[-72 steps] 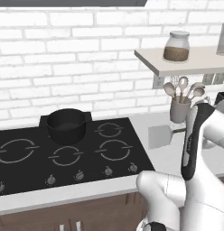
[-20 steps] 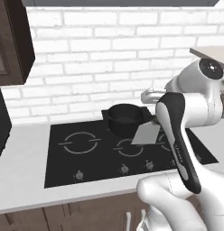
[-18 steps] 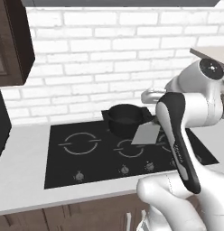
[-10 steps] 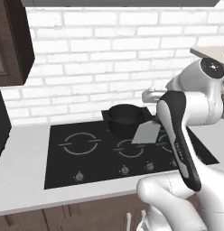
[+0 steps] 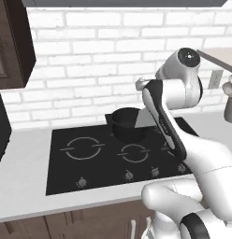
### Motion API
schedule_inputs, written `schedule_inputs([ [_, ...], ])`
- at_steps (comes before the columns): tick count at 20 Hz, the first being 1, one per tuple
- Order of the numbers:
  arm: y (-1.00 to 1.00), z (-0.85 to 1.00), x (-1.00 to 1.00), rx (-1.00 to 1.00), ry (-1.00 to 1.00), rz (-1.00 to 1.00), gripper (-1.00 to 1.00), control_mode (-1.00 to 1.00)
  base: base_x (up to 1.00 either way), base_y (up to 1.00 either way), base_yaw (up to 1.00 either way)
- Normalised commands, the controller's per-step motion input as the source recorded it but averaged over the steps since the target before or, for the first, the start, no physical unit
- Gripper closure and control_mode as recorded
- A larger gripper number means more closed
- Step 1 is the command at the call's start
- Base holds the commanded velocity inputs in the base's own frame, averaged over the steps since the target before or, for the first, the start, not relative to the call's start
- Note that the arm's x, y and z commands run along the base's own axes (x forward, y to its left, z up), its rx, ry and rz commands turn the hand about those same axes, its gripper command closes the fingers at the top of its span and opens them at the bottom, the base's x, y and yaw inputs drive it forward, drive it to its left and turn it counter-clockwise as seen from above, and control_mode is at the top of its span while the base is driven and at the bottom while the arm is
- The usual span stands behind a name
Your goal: Put the tomato and garlic in the pot. Retrieve the spatula and lightly stir the vegetables in the pot.
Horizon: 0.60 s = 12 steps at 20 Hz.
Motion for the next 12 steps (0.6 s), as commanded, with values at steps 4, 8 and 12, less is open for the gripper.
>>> schedule_inputs([
  [4, 0.00, 0.00, 1.00, -0.05, 0.00, 0.00, 1.00, -1.00, 0.00, 0.00, 0.00],
  [8, 0.00, 0.00, 0.97, -0.01, 0.00, 0.00, 1.00, -1.00, 0.00, 0.00, 0.00],
  [12, 0.00, -0.02, 0.76, -0.01, 0.00, 0.00, 1.00, -1.00, 0.00, 0.00, 0.00],
])
